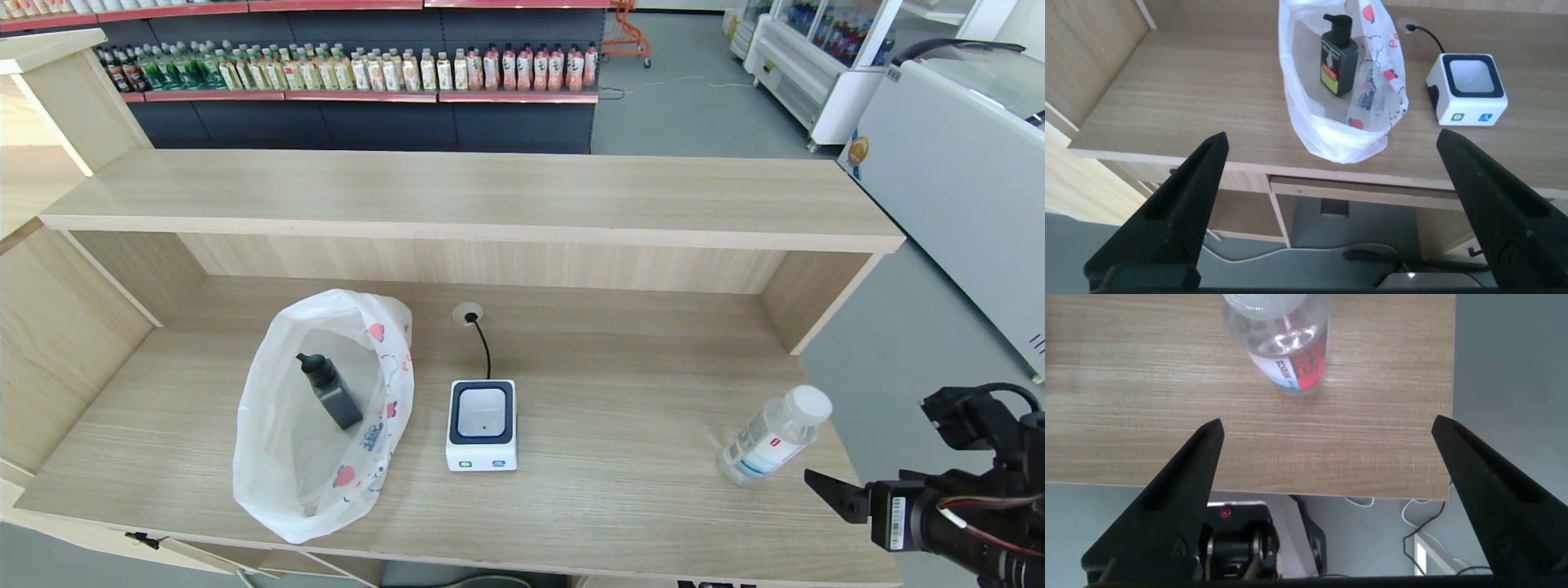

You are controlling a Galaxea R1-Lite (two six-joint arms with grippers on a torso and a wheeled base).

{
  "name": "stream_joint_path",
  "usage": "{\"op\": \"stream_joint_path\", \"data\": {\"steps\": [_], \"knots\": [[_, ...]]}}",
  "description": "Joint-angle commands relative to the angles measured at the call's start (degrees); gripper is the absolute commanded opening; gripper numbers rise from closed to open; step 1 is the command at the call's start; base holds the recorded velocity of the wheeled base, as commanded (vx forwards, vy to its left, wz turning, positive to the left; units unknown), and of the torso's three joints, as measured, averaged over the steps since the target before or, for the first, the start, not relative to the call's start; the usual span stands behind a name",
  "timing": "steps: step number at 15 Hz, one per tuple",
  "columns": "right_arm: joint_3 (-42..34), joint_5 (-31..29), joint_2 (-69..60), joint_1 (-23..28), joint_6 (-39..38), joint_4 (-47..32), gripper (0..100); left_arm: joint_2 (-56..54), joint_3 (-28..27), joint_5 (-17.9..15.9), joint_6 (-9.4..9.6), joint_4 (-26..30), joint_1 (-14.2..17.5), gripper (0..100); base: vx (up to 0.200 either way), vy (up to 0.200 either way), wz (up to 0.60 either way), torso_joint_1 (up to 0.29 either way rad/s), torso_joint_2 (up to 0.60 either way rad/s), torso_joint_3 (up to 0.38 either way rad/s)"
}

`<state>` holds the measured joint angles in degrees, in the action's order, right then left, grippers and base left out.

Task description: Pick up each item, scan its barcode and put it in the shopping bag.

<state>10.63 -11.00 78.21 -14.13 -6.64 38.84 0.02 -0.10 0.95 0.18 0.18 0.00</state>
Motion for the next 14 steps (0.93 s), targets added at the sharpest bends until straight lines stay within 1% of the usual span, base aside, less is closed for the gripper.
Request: {"op": "stream_joint_path", "data": {"steps": [1,3,8,11,13,14], "knots": [[-0.1,0.0,6.5,0.0,2.2,3.7,100,0.0,0.0,0.0,-0.01,0.0,0.0,100,0.000,0.000,0.00,0.000,0.00,0.000],[-0.1,0.2,10.6,0.0,4.3,7.8,100,0.0,0.0,0.0,-0.01,0.0,0.0,100,0.000,0.000,0.00,0.000,0.00,0.000],[0.2,0.7,16.4,0.0,5.5,13.6,100,0.0,0.0,0.0,-0.01,0.0,0.0,100,0.000,0.000,0.00,0.000,0.00,0.000],[0.3,3.7,18.8,0.0,7.8,17.8,100,0.0,0.0,0.0,-0.01,0.0,0.0,100,0.000,0.000,0.00,0.000,0.00,0.000],[0.4,7.0,19.7,0.3,8.0,19.2,100,0.0,0.0,0.0,-0.01,0.0,0.0,100,0.000,0.000,0.00,0.000,0.00,0.000],[0.3,7.1,20.5,0.6,8.0,20.4,100,0.0,0.0,0.0,-0.01,0.0,0.0,100,0.000,0.000,0.00,0.000,0.00,0.000]]}}
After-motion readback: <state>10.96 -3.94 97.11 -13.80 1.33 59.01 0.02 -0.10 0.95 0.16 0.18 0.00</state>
